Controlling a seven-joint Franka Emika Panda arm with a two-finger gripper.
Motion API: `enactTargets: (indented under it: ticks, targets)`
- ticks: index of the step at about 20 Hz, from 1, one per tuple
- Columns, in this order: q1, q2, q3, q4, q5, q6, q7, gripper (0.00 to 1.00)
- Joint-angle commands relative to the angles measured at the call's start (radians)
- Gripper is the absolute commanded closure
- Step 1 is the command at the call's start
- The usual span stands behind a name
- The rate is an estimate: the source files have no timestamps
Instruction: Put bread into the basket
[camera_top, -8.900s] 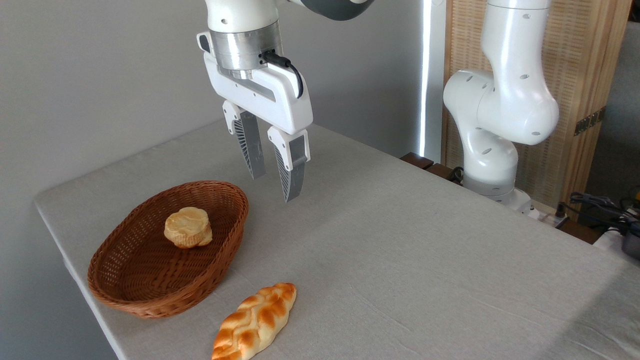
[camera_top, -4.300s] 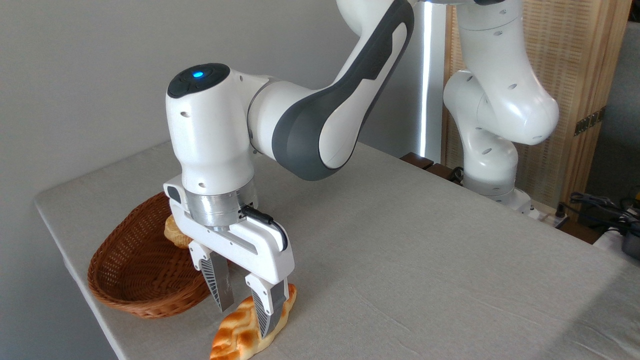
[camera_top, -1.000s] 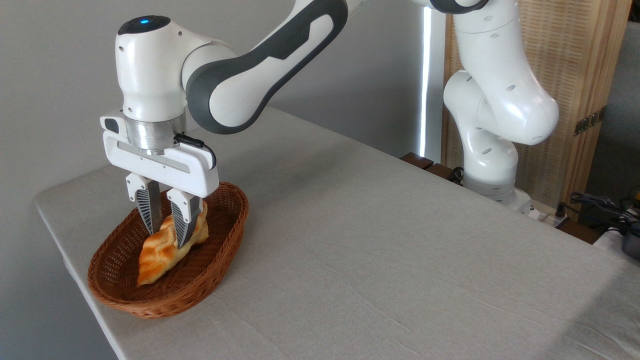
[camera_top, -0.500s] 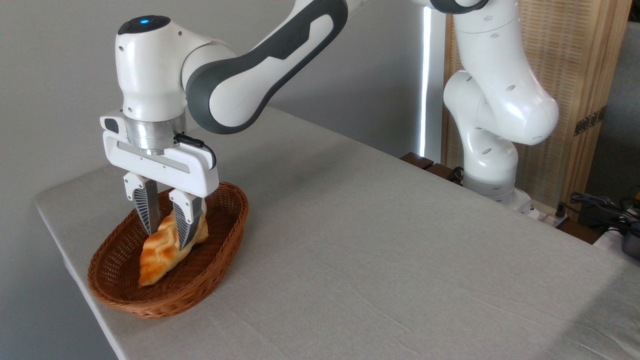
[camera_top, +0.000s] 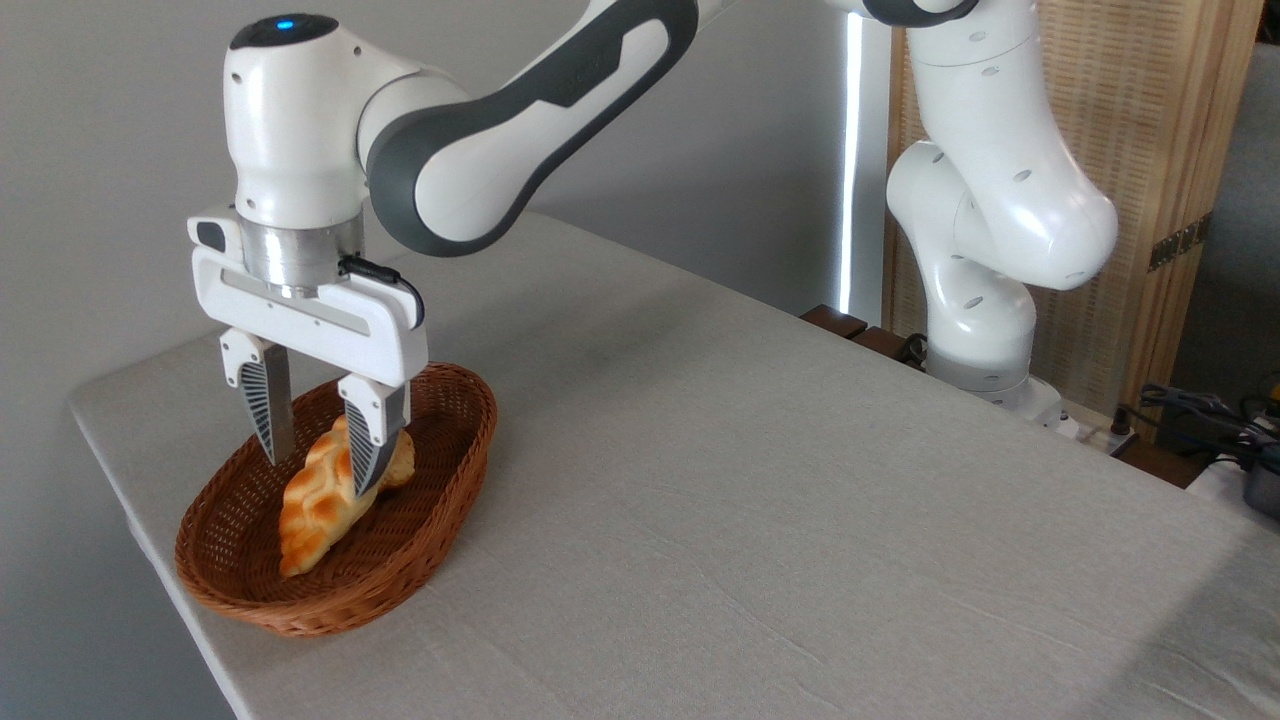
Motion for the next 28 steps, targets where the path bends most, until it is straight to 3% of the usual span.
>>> enactTargets:
  ticks: [1, 9, 20, 28]
  targets:
    - [0.003, -0.038, 0.011, 0.007, 0.005, -0.002, -0.01, 0.0]
    - [0.003, -0.12, 0.048, 0.007, 0.004, -0.086, 0.061, 0.0]
    - [0.003, -0.247, 0.13, -0.008, 0.001, -0.381, 0.418, 0.0]
    - [0.003, -0.336, 0.173, -0.12, 0.002, -0.426, 0.611, 0.0]
